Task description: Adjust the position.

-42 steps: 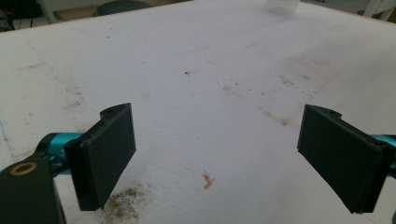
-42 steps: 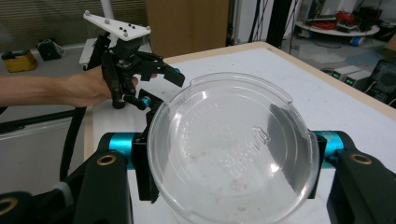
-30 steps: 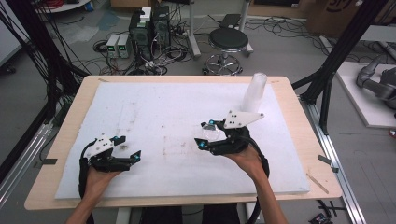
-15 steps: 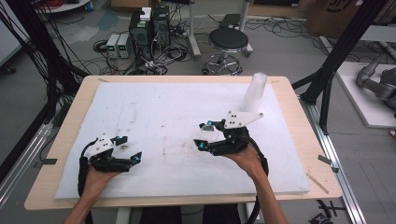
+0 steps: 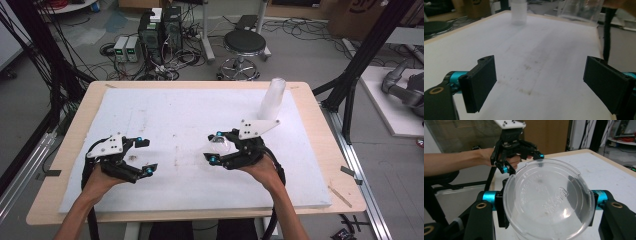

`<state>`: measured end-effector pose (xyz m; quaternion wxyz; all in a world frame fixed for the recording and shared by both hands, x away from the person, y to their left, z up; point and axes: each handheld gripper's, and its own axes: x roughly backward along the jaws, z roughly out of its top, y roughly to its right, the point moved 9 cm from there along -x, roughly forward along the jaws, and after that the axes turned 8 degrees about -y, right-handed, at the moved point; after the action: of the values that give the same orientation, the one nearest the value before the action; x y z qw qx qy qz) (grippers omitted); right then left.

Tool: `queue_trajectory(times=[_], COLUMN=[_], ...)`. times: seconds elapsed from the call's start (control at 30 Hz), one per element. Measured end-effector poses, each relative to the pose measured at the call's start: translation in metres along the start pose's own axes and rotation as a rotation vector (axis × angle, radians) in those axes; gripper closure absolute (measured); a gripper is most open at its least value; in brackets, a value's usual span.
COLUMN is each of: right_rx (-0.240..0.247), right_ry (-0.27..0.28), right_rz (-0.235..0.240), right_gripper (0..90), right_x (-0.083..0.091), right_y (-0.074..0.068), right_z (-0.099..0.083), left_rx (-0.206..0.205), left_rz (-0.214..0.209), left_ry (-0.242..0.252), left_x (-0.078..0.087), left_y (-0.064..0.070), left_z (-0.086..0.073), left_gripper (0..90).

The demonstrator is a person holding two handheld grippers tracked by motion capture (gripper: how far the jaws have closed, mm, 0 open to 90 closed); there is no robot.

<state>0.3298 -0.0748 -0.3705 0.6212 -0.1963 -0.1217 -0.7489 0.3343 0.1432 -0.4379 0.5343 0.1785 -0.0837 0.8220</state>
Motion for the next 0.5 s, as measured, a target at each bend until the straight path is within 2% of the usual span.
queue_trajectory(times=[0.03, 0.1, 0.13, 0.2, 0.27, 0.33, 0.4, 0.5], right_rx=[0.004, 0.004, 0.005, 0.004, 0.004, 0.011, 0.016, 0.029], right_ry=[0.006, 0.013, 0.019, 0.032, 0.036, 0.051, 0.054, 0.06], right_rz=[0.01, 0.025, 0.03, 0.043, 0.045, 0.06, 0.074, 0.077], right_gripper=[41.3, 41.3, 41.3, 41.3, 41.3, 41.3, 41.3, 41.3], right_x=[-0.001, -0.001, -0.002, -0.002, -0.003, -0.004, -0.005, -0.006], right_y=[-0.001, -0.003, -0.003, -0.005, -0.005, -0.008, -0.011, -0.015], right_z=[0.001, 0.002, 0.003, 0.004, 0.004, 0.006, 0.007, 0.008], left_rx=[-0.019, -0.03, -0.03, -0.04, -0.047, -0.053, -0.057, -0.075], left_rz=[-0.045, -0.091, -0.091, -0.133, -0.147, -0.184, -0.196, -0.23], left_ry=[0.025, 0.064, 0.064, 0.097, 0.102, 0.129, 0.14, 0.16], left_x=[-0.002, -0.005, -0.005, -0.014, -0.018, -0.029, -0.032, -0.047], left_y=[0.006, 0.013, 0.013, 0.022, 0.025, 0.035, 0.038, 0.05], left_z=[0.011, 0.022, 0.022, 0.034, 0.037, 0.048, 0.051, 0.062], left_gripper=[11.2, 11.2, 11.2, 11.2, 11.2, 11.2, 11.2, 11.2])
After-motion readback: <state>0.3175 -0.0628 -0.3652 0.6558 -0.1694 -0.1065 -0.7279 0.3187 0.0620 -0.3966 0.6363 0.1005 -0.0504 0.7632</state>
